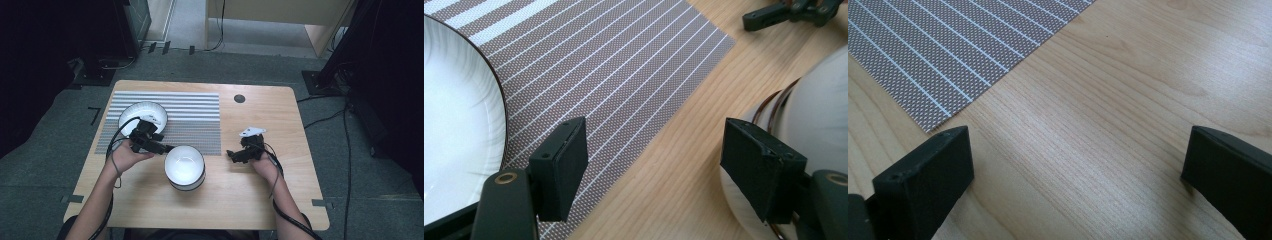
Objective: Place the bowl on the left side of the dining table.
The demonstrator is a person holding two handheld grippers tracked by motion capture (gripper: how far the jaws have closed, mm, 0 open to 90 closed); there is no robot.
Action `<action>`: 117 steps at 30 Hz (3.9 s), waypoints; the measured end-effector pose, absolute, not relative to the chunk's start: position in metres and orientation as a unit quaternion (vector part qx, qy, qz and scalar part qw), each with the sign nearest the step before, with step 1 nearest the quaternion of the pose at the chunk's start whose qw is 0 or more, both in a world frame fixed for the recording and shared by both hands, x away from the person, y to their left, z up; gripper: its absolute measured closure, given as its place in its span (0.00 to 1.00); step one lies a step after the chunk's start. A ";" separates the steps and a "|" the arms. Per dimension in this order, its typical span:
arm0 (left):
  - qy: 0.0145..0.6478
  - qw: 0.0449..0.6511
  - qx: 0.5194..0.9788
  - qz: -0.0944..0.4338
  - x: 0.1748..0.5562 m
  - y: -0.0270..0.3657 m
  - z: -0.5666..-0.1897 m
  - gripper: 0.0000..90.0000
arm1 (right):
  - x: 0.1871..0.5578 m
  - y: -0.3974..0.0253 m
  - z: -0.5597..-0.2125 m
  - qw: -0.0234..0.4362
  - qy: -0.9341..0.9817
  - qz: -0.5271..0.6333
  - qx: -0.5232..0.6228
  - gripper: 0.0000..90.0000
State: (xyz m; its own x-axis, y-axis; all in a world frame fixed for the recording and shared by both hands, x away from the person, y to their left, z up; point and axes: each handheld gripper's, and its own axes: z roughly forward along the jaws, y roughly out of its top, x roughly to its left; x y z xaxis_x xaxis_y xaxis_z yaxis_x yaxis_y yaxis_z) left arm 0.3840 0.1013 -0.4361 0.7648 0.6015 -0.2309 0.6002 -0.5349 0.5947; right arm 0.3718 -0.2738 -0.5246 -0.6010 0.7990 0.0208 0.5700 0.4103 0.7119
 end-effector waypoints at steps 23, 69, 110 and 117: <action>0.342 0.339 0.876 0.005 0.376 0.106 -0.415 0.33 | 0.372 -0.274 -0.525 0.164 0.824 0.350 0.415 0.00; 0.316 0.373 0.872 0.010 0.354 0.101 -0.376 0.34 | 0.372 -0.274 -0.525 0.163 0.823 0.350 0.416 0.00; 0.267 0.369 0.890 -0.014 0.353 0.076 -0.406 0.33 | 0.372 -0.274 -0.525 0.163 0.824 0.350 0.416 0.00; 0.268 0.365 0.892 -0.016 0.354 0.071 -0.413 0.36 | 0.372 -0.274 -0.525 0.163 0.824 0.350 0.415 0.00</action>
